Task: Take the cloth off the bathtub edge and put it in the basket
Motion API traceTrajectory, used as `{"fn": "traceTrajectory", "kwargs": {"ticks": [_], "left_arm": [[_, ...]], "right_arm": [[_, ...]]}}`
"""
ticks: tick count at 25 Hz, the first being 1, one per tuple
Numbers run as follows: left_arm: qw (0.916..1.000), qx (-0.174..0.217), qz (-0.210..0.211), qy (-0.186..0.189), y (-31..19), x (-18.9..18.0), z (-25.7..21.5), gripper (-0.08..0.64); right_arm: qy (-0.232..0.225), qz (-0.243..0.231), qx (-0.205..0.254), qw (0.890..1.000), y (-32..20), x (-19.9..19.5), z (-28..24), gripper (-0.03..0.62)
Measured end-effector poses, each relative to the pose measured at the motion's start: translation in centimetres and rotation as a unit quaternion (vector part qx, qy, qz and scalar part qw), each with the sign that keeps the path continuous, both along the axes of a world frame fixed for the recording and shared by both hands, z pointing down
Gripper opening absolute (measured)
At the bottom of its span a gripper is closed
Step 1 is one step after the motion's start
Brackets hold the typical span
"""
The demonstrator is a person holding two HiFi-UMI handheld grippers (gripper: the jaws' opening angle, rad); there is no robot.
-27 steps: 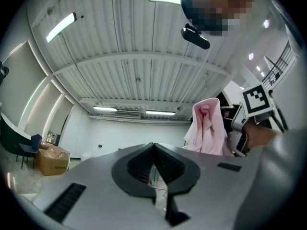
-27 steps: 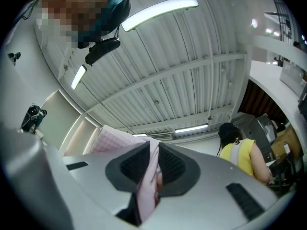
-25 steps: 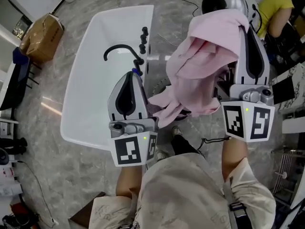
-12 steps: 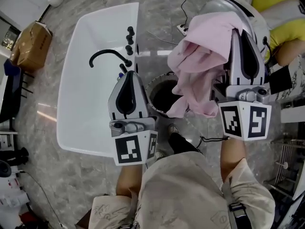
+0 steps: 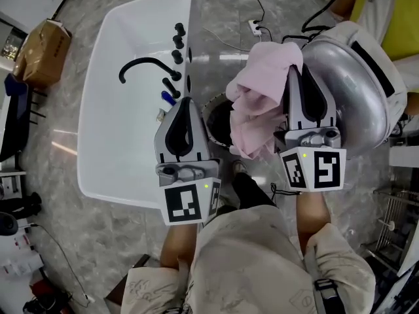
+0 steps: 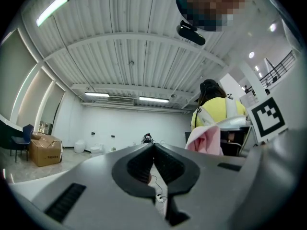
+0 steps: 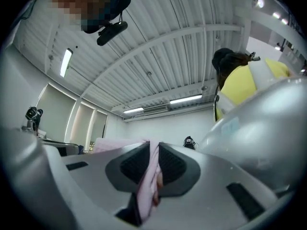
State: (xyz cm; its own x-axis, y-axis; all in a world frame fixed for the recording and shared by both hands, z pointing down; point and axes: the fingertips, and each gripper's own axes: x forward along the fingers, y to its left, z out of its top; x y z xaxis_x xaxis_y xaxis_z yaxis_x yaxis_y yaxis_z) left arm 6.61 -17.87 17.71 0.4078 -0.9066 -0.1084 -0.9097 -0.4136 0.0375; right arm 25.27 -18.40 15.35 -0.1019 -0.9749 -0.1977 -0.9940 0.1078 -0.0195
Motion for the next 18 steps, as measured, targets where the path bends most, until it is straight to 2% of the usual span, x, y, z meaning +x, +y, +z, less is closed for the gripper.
{"fn": "traceTrajectory", "kwargs": {"ticks": [10, 18], "left_arm": [[0.999, -0.033, -0.018, -0.023, -1.4, -0.3, 3.6, 0.003], [0.9976, -0.058, -0.026, -0.029, -2.1, -0.5, 7.7, 0.003]], "right_arm": [[-0.005, -0.032, -0.07, 0.997, -1.9, -2.6, 7.6, 0.043], [0.005, -0.046, -0.132, 0.99, -3.2, -3.9, 15.1, 0.043]]}}
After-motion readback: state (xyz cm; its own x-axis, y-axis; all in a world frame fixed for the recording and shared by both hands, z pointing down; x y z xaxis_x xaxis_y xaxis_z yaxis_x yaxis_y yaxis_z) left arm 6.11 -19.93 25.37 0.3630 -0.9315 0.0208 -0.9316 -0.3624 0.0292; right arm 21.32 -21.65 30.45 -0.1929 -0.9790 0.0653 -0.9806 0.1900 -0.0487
